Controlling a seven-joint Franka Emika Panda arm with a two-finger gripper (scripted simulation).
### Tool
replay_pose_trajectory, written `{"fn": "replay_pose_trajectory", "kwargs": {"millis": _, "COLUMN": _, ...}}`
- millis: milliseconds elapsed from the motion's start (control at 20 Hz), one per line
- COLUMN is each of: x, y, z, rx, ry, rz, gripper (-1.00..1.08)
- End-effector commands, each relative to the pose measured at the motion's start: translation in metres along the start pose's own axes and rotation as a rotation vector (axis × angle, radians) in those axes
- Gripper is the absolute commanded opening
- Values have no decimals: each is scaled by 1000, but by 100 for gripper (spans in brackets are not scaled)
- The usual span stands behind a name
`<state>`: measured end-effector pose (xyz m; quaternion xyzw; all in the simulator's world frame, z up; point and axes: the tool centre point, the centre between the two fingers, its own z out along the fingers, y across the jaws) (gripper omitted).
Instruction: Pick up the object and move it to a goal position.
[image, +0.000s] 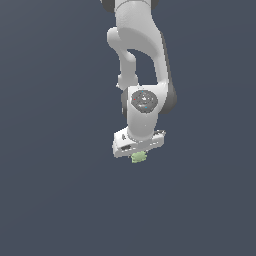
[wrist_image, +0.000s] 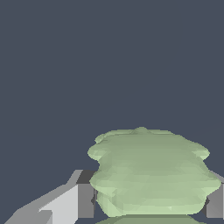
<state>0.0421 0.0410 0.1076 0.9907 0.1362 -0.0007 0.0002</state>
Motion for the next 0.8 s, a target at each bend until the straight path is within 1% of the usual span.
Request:
{"fn": "replay_pose_trajectory", "kwargs": {"millis": 0, "x": 3, "y": -19, "z": -24, "rx": 0, "ry": 1, "rz": -1, "gripper": -100}}
{"fn": "replay_pose_trajectory", "kwargs": {"millis": 200, "x": 8, "y": -45, "z": -57, "rx": 0, "ry": 1, "rz": -1, "gripper": -100}}
{"fn": "replay_pose_trajectory", "kwargs": {"millis": 400, "x": 13, "y": -64, "z": -81, "rx": 0, "ry": 1, "rz": -1, "gripper": -100}}
{"fn": "replay_pose_trajectory", "kwargs": {"millis": 550, "x": 15, "y": -72, "z": -91, "rx": 0, "ry": 1, "rz": -1, "gripper": -100}}
{"fn": "replay_pose_trajectory", "kwargs": {"millis": 750, "x": 16, "y": -76, "z": -96, "rx": 0, "ry": 1, "rz": -1, "gripper": -100}}
